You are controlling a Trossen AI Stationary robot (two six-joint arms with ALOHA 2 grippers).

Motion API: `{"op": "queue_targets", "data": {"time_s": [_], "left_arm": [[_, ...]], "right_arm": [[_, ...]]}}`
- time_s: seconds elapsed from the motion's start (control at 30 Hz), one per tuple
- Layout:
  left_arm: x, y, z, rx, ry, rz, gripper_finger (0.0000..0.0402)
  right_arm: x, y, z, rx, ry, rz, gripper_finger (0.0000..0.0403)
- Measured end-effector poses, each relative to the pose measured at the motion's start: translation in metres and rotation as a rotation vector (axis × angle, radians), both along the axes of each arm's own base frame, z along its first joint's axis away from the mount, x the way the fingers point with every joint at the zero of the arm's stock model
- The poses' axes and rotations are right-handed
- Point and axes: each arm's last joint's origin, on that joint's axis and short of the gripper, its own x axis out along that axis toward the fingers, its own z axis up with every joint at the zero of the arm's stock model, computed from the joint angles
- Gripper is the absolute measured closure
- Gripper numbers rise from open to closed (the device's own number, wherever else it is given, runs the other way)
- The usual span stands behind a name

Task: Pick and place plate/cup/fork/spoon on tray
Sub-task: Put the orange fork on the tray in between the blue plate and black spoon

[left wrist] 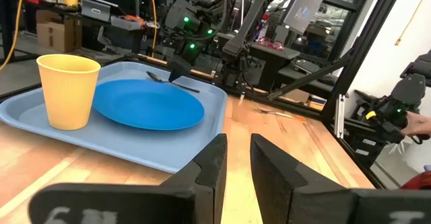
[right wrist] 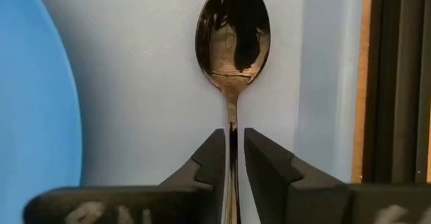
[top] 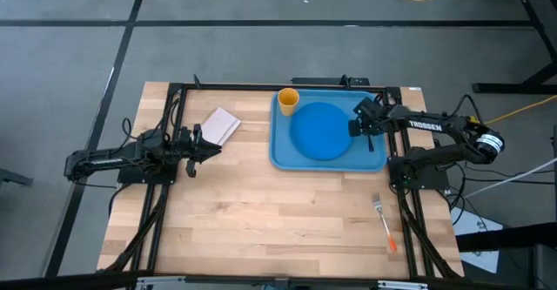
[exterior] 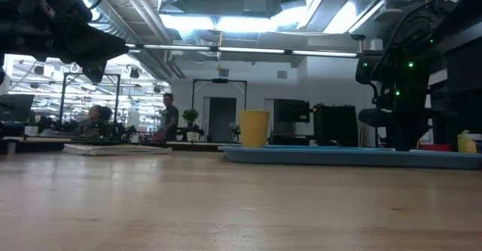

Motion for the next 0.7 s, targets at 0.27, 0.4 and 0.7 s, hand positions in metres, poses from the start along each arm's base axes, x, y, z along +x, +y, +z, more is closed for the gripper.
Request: {"op": "queue_targets", "data": {"time_s": [0.27, 0.4, 0.7], "left_arm": [[0.000, 0.000, 0.000, 0.000, 0.000, 0.000, 0.0343], [0.000, 0.000, 0.000, 0.000, 0.000, 0.000, 0.0343], [0.000, 0.000, 0.000, 0.000, 0.000, 0.000, 0.0343]], "right_arm": [[0.002, -0.001, 0.004, -0.001, 0.000, 0.025, 0.0334], [0.011, -0.004, 0.021, 0.011, -0.106, 0.089, 0.0336], [0.041, 0.048, 0.054, 0.116, -0.379, 0.405, 0.0334]]}}
